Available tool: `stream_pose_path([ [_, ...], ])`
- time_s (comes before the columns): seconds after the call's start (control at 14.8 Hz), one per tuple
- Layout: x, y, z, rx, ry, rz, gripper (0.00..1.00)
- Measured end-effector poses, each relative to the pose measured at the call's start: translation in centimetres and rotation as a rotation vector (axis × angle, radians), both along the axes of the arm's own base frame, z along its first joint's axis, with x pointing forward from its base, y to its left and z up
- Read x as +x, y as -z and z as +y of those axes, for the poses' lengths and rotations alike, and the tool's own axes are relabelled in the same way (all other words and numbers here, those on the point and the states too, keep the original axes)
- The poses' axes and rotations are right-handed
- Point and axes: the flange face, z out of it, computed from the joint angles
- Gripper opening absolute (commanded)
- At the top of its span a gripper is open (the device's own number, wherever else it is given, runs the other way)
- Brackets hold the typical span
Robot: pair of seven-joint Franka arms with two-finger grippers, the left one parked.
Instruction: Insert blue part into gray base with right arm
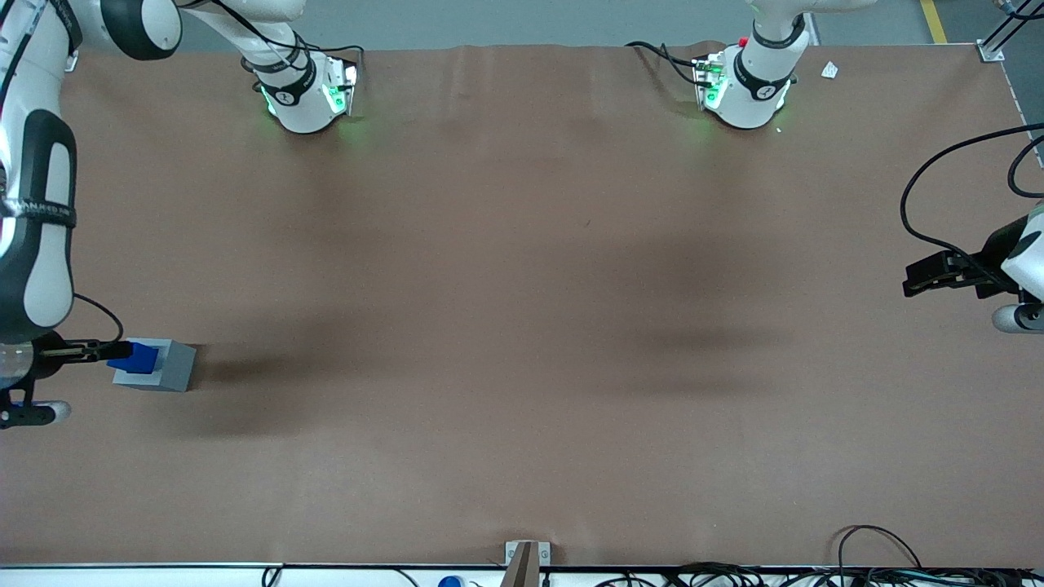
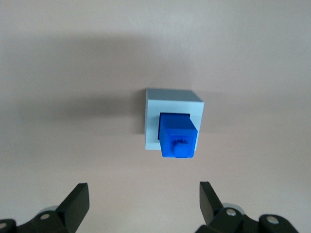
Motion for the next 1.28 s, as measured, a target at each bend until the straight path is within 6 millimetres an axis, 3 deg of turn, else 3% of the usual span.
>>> stream_pose_path([
  [0.14,-0.7,-5.3,0.8,0.011,-0.014,-0.073,1.00],
  [0.34,-3.3,-12.3,2.5,0.142,-0.005,-0.133,1.00],
  [0.54,-6.2,-16.6,3.1,0.190,-0.002,-0.173,1.00],
  [0.88,-10.5,-20.2,7.8,0.187,0.077,-0.182,1.00],
  [1.28,-16.5,-20.2,8.5,0.185,0.107,-0.213,1.00],
])
